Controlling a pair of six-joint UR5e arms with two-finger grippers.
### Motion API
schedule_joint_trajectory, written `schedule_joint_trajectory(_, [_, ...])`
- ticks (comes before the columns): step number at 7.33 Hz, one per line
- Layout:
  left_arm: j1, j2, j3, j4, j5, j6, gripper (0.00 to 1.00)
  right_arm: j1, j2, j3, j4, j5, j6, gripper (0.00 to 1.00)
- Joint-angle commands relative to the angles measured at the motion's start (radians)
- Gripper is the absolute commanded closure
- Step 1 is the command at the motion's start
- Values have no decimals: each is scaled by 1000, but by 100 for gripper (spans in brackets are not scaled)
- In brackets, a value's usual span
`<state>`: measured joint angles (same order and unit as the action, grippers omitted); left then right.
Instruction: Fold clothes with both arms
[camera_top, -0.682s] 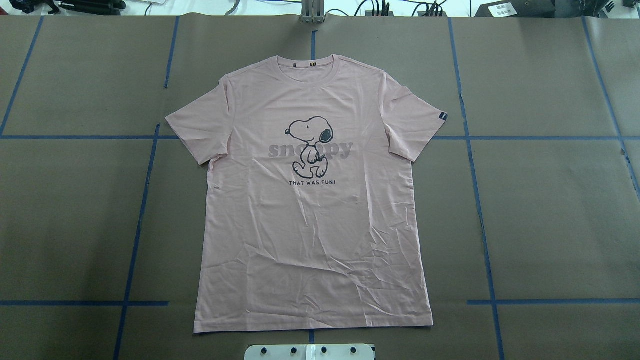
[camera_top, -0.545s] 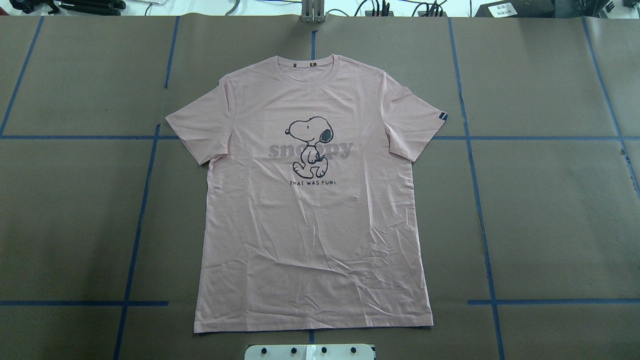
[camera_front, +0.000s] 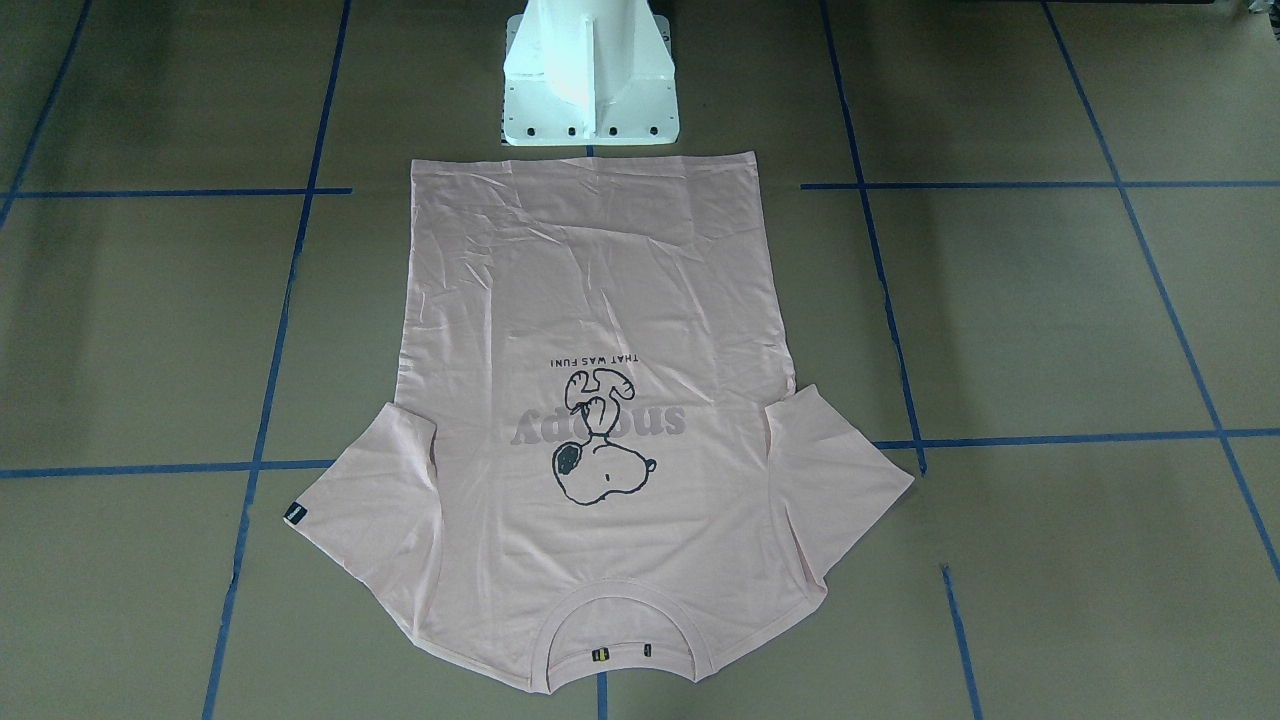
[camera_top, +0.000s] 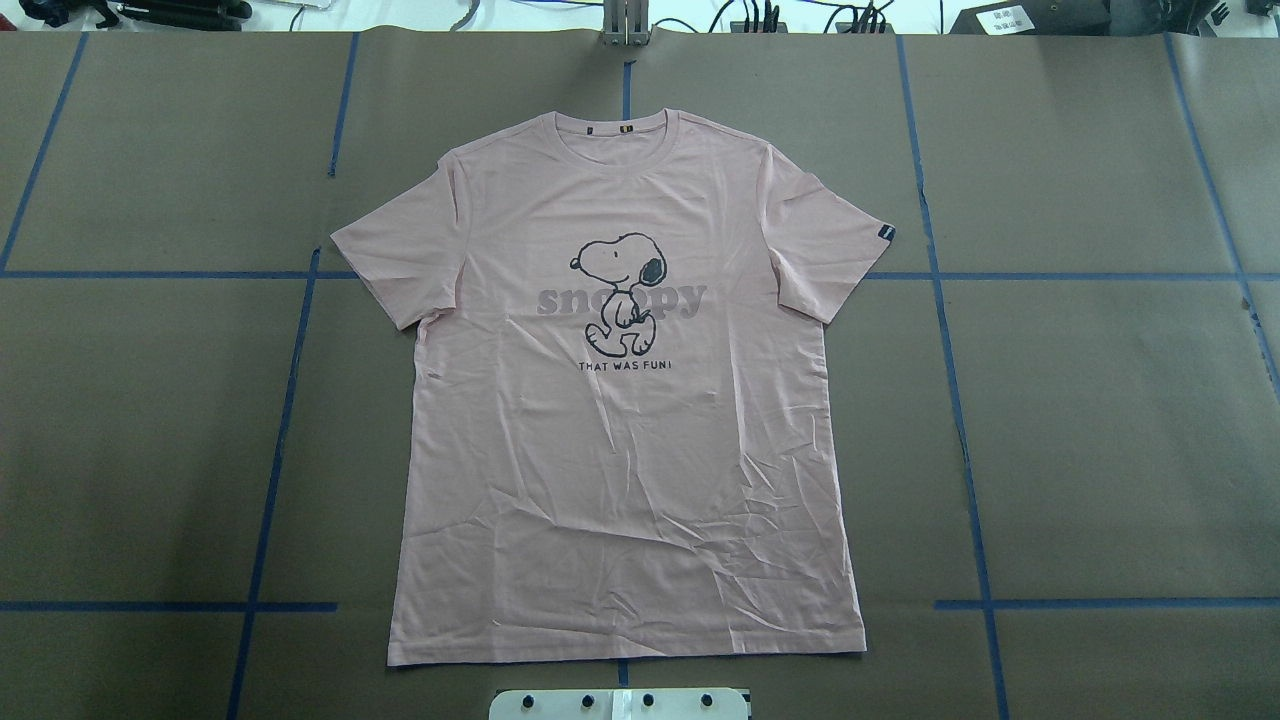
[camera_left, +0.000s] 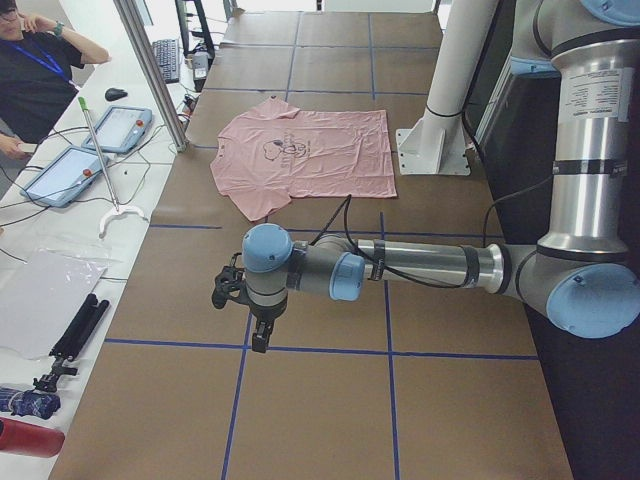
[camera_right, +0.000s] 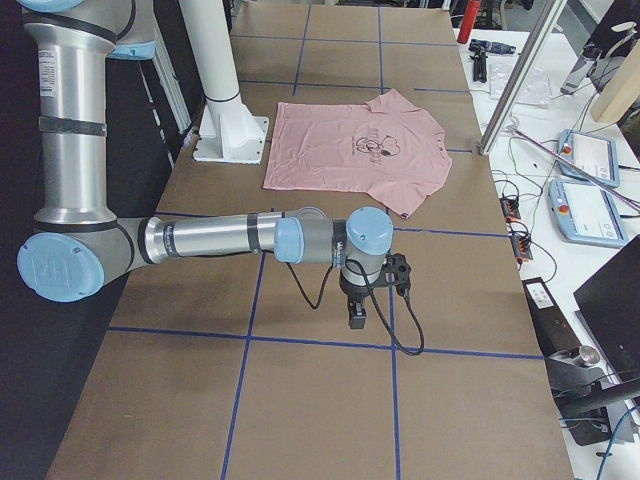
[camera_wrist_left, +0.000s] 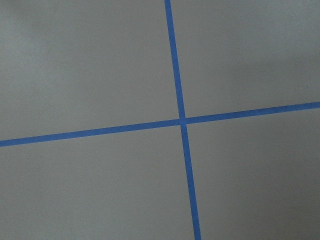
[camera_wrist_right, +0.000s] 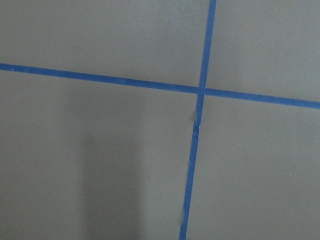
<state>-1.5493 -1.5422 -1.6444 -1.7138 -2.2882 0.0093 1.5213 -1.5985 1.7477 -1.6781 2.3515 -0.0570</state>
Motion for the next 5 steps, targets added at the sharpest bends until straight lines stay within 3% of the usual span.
schedule_joint_trajectory(1, [44, -12, -5, -20, 59, -6, 0, -10, 76, 7, 1, -1, 0, 0])
schedule_joint_trajectory(3, [45, -32, 3, -91, -32, -11, 0, -9, 127, 16, 1, -3, 2, 0])
schedule_joint_trajectory(5, [45, -117, -6, -220, -47, -212, 0, -9, 178, -10, 0, -12, 2, 0])
